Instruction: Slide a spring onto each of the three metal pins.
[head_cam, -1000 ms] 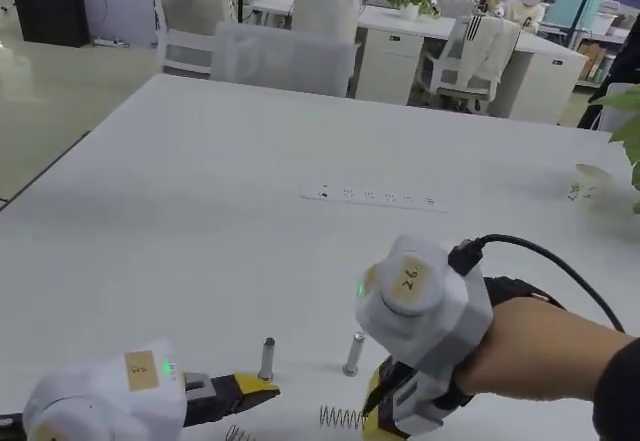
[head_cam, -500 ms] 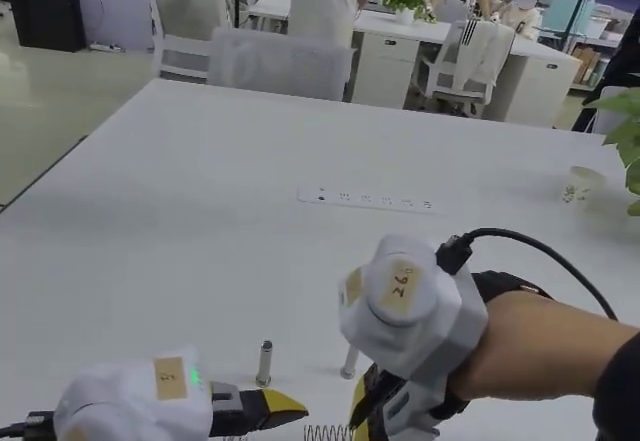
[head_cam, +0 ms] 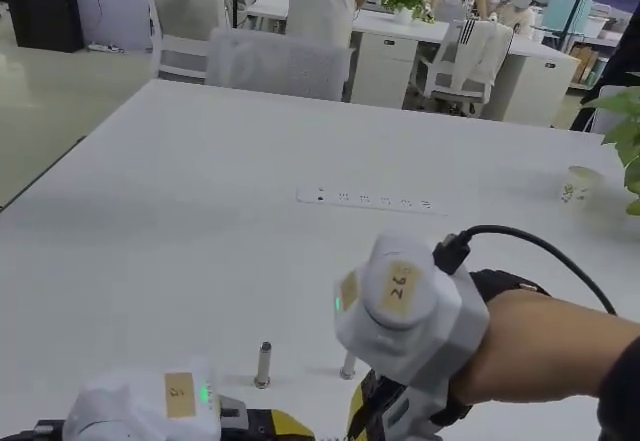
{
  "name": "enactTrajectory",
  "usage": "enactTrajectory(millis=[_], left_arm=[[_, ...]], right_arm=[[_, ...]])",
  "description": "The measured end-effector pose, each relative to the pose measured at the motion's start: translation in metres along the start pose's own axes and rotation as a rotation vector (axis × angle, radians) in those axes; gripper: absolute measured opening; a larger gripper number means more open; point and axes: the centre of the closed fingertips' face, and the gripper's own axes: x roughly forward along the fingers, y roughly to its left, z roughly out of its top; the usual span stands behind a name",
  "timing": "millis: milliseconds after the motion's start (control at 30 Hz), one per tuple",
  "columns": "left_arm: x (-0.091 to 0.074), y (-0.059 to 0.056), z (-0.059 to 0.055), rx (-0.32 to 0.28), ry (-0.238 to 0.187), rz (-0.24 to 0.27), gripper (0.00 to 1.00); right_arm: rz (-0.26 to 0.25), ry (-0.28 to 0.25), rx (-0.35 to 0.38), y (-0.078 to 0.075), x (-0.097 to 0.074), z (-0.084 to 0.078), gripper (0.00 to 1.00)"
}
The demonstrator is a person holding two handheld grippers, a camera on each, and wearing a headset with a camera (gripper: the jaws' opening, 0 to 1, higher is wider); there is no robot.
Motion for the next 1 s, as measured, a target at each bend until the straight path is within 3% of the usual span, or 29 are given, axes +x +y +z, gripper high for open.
enactTrajectory(millis=[700,1000], left_arm=[[0.001,-0.001,0.001,-0.014,-0.006,-0.001,0.03],[0.001,-0.001,0.001,-0.017,-0.003,-0.002,0.02]], right_arm=[[-0.048,-0.139,-0.040,0.004,-0.020,0.044,0.08],[-0.040,-0.143,-0.045,0.004,-0.019,0.045,0.08]])
